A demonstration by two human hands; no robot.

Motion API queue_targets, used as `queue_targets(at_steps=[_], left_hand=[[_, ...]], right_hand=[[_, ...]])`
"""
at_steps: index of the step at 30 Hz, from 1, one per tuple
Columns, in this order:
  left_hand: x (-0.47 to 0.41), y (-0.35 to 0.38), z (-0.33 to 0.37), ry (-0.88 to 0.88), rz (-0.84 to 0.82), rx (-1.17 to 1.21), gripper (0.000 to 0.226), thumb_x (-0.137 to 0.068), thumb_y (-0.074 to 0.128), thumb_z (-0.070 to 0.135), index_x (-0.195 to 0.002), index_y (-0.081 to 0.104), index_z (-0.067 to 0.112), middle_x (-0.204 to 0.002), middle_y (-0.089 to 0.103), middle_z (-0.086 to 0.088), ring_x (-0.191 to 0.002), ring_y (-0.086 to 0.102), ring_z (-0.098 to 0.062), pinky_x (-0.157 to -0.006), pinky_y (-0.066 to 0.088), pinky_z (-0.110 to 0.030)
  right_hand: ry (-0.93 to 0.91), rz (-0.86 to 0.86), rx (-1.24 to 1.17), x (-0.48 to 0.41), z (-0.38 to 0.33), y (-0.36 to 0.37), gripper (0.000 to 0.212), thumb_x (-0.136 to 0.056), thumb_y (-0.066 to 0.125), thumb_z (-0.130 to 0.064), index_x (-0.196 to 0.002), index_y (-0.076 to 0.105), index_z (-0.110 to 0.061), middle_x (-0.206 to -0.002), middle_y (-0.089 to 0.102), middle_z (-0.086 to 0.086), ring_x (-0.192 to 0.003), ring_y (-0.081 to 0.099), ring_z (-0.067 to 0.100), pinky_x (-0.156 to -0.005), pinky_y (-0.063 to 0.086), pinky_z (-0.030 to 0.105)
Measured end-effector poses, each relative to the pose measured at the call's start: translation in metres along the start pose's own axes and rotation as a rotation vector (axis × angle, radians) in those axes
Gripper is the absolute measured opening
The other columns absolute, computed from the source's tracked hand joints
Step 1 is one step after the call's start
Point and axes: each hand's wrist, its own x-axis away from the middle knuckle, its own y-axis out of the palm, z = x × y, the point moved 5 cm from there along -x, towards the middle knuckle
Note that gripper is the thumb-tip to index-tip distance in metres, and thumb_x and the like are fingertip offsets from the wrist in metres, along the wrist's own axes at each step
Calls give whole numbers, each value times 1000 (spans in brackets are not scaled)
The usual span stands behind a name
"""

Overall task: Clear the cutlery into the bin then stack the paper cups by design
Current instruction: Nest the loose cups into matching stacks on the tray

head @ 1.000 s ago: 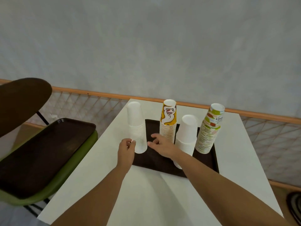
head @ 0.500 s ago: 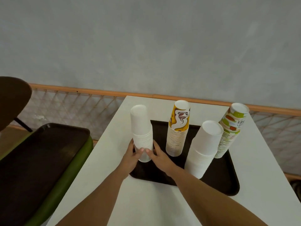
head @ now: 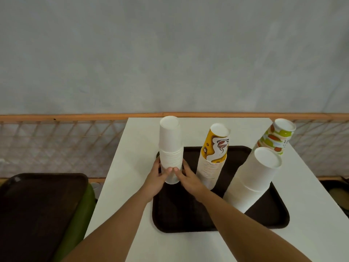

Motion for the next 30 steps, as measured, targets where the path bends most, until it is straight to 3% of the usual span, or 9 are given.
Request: queue_targets(at_steps=[4,10,30], left_hand=[[-17,-3,2,19,-12,6,65,-93,53,30,-147,16,30,-144,38,6,-118,42,-6,-94,35,-21],[-34,-9,0,7,-14,-18,67,-92,52,36,-148,14,31,-152,30,4,-137,34,-20,-101,33,-26],[-63,-12,0,3,-22,-77,71,-90,49,43,-149,12,31,-154,26,3,-141,29,-21,-114,29,-41]], right_hand=[[25,46,-8,-17,3,-2,67,-96,41,-45,-151,6,-27,-155,24,-2,-142,26,18,-111,26,31],[26,75,-5,-32,0,0,67,-95,41,-49,-150,7,-30,-156,23,-3,-143,25,21,-115,25,39],[81,146,22,-56,-1,-4,60,-98,32,-47,-150,5,-33,-158,16,-5,-145,18,22,-117,19,44]])
